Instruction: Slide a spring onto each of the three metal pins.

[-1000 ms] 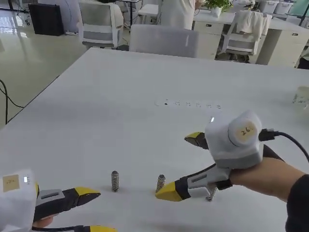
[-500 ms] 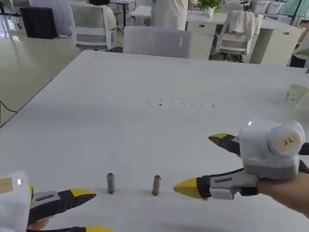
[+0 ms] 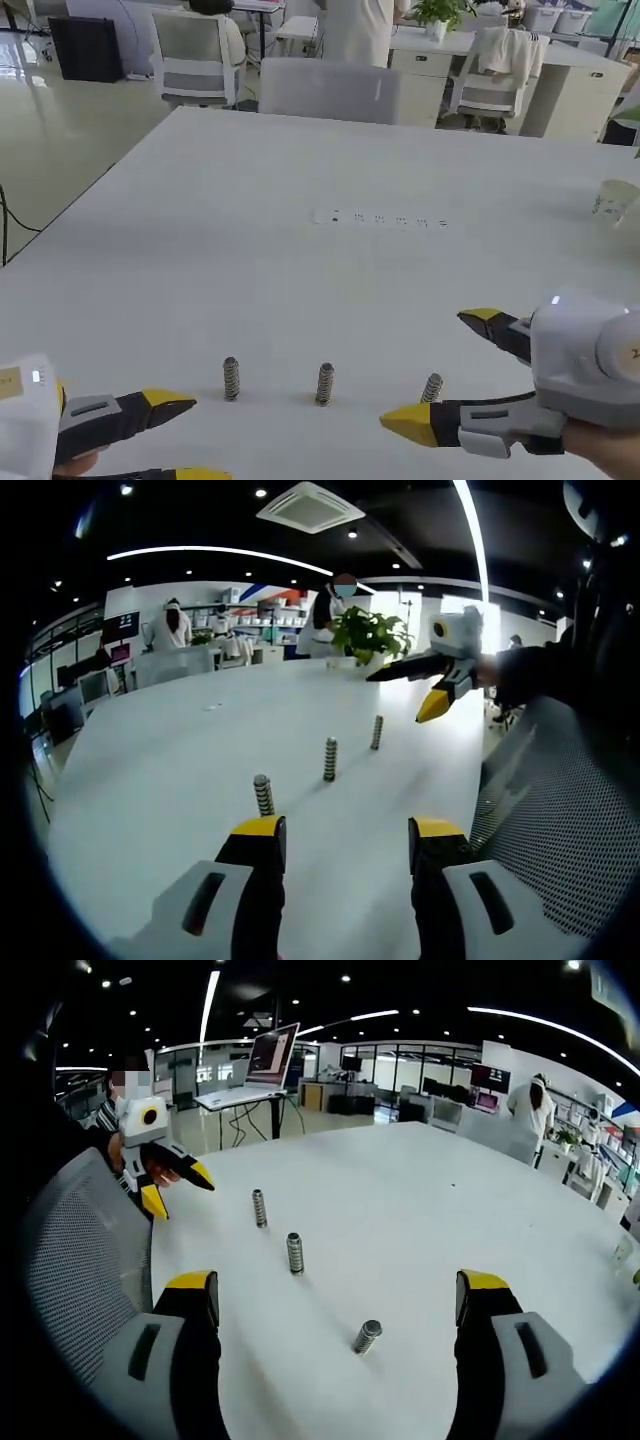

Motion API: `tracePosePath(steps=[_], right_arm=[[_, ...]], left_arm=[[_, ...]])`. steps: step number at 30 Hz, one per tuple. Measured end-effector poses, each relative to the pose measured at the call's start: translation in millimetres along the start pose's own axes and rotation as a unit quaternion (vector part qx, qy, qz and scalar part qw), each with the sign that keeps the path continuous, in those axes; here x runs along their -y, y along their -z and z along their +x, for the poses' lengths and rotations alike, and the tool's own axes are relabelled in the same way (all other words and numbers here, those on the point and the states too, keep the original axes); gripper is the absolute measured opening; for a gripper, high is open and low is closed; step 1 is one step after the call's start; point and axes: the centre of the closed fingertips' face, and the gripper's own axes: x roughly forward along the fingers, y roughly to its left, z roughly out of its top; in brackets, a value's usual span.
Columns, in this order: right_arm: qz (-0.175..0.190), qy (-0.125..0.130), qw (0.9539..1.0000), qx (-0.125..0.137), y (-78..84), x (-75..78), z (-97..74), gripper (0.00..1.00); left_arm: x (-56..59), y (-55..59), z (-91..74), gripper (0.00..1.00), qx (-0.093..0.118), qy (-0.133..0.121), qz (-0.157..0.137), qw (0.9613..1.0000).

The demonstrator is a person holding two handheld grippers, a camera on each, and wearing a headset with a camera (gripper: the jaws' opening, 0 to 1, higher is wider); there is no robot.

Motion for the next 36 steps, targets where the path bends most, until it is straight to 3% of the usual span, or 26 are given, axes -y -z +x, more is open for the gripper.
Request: tracePosePath(steps=[15, 23, 36], right_arm=[[0.024, -0.005, 0.9997, 0.006, 25.9, -8.2, -9.6, 1.0], [0.035, -0.012, 0.9993, -0.01, 44.6, -16.4, -10.6, 1.0], [0.05, -0.008, 0.9987, -0.004, 45.8, -13.5, -10.7, 1.0]], left_arm=[[-4.2, -1.1, 0.6, 0.5, 0.004, -0.009, -0.002, 0.9999], [-13.9, 0.6, 1.4, 0.54, 0.015, -0.029, -0.018, 0.9993], [-27.6, 7.5, 1.8, 0.77, 0.011, -0.062, -0.026, 0.9977]])
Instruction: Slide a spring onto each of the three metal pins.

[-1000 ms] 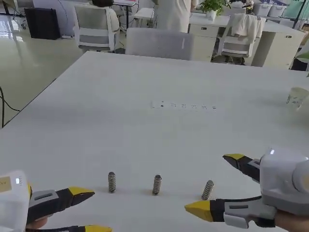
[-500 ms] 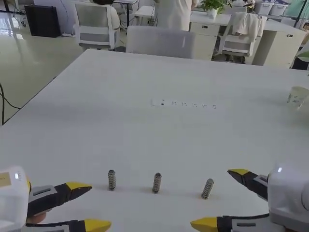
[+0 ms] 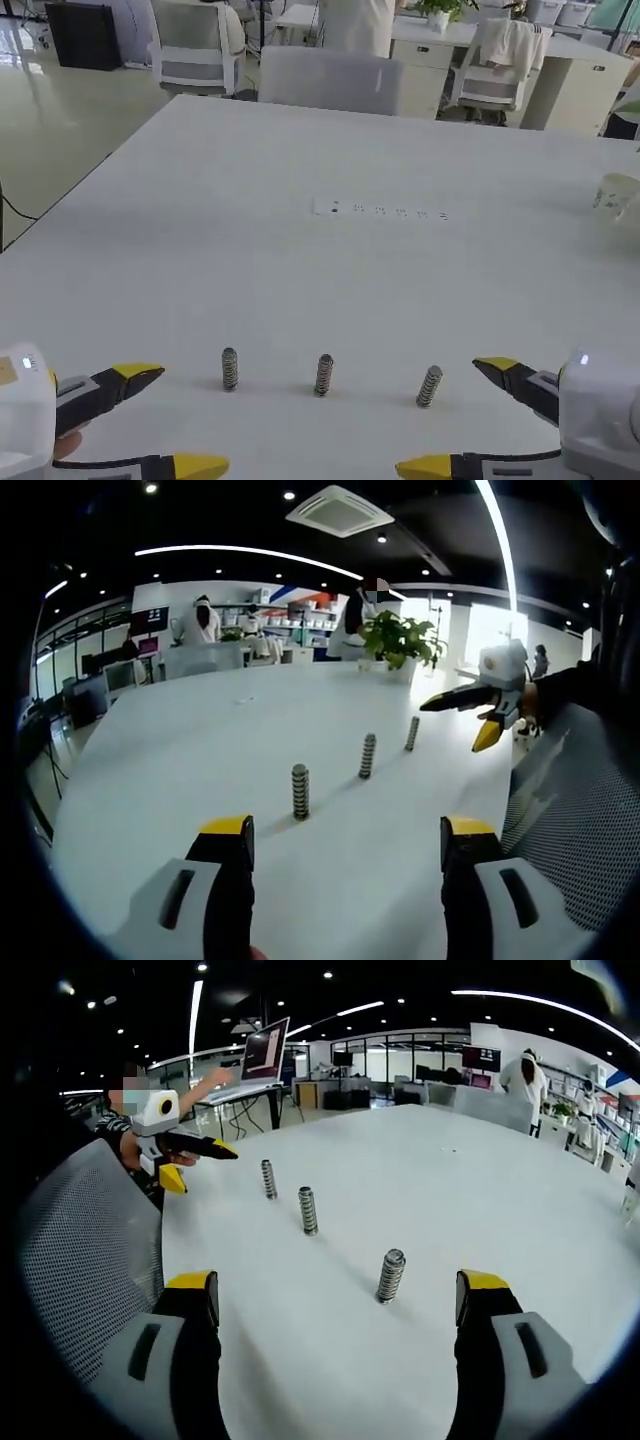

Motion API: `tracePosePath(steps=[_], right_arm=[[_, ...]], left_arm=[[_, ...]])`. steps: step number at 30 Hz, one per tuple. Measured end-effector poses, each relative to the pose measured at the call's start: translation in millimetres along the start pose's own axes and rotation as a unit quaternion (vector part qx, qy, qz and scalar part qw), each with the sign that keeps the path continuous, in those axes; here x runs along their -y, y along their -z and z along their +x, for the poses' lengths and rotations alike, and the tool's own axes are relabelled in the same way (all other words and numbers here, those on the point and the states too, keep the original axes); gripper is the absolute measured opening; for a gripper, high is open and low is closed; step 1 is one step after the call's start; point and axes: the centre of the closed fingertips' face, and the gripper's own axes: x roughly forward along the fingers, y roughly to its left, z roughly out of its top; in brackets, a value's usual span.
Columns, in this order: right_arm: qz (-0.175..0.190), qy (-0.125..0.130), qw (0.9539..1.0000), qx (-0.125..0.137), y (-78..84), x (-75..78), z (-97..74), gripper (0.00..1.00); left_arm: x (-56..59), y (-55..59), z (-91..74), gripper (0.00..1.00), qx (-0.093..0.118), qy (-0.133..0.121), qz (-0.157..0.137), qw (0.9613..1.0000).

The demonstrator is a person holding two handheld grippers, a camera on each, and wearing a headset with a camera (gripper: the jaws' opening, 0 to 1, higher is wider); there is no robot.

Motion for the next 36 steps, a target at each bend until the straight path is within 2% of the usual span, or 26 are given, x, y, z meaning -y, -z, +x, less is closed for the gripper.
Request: tracePosePath(steps=[8, 36], right_arm=[[0.002, -0.001, 1.0, -0.001, 0.6, -0.8, 0.6, 1.0], [0.003, 0.0, 1.0, -0.004, 1.1, -1.6, 1.0, 1.0]], left_arm=[[-2.8, 2.7, 1.3, 0.85, -0.004, -0.01, -0.003, 0.9999], [-5.6, 3.2, -0.5, 0.87, -0.004, -0.015, -0.008, 0.9998]])
